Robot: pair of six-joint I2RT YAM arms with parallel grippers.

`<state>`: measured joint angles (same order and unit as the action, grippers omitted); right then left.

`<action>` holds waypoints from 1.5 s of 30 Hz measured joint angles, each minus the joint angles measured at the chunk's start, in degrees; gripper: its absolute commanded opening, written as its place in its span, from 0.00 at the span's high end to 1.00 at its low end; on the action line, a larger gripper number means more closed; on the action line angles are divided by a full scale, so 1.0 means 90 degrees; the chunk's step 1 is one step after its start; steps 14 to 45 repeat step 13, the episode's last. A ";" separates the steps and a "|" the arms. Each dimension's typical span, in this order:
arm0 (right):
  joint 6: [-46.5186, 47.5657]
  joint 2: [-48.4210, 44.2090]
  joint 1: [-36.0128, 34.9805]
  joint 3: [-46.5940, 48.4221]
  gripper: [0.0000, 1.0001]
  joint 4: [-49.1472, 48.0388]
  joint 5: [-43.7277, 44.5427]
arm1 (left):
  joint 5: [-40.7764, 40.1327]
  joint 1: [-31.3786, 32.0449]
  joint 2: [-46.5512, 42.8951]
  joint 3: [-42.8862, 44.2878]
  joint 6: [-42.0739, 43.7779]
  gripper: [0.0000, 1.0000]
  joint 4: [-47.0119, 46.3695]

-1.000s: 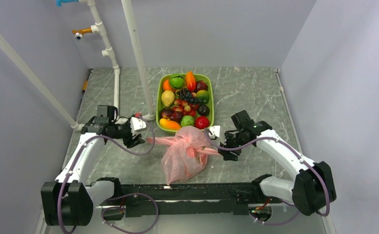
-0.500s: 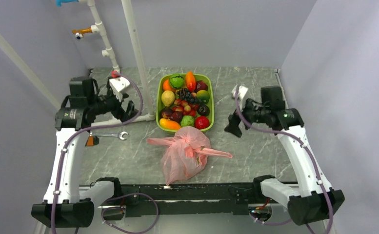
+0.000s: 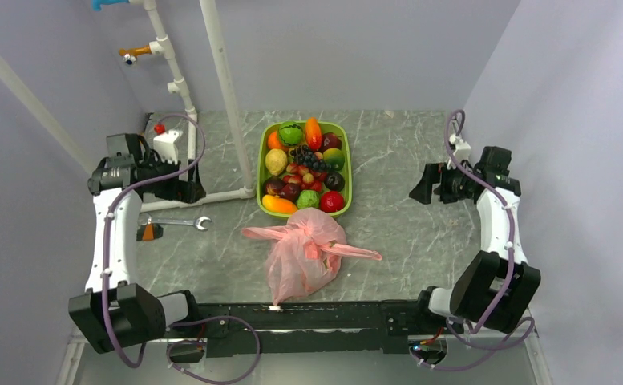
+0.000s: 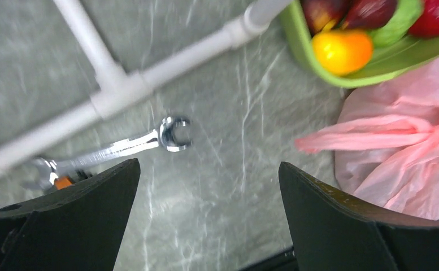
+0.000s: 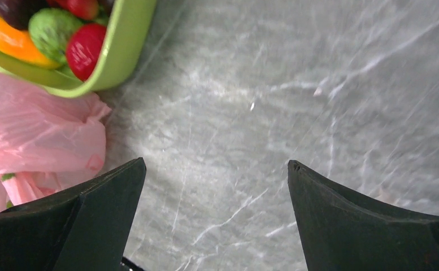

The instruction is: Place the fake fruits into the plastic bag and tie a complex knot

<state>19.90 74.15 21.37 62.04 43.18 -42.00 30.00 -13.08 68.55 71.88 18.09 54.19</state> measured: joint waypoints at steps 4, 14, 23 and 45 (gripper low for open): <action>-0.0012 -0.0005 0.0015 -0.0697 0.00 -0.0182 0.0202 | -0.0338 -0.0163 0.0032 -0.0913 -0.0146 0.01 -0.0148; -0.0046 -0.0092 -0.0029 -0.1197 0.00 -0.0452 0.0464 | -0.0678 -0.0194 0.0027 -0.1474 -0.0333 0.01 -0.0481; -0.0046 -0.0092 -0.0029 -0.1197 0.00 -0.0452 0.0464 | -0.0678 -0.0194 0.0027 -0.1474 -0.0333 0.01 -0.0481; -0.0046 -0.0092 -0.0029 -0.1197 0.00 -0.0452 0.0464 | -0.0678 -0.0194 0.0027 -0.1474 -0.0333 0.01 -0.0481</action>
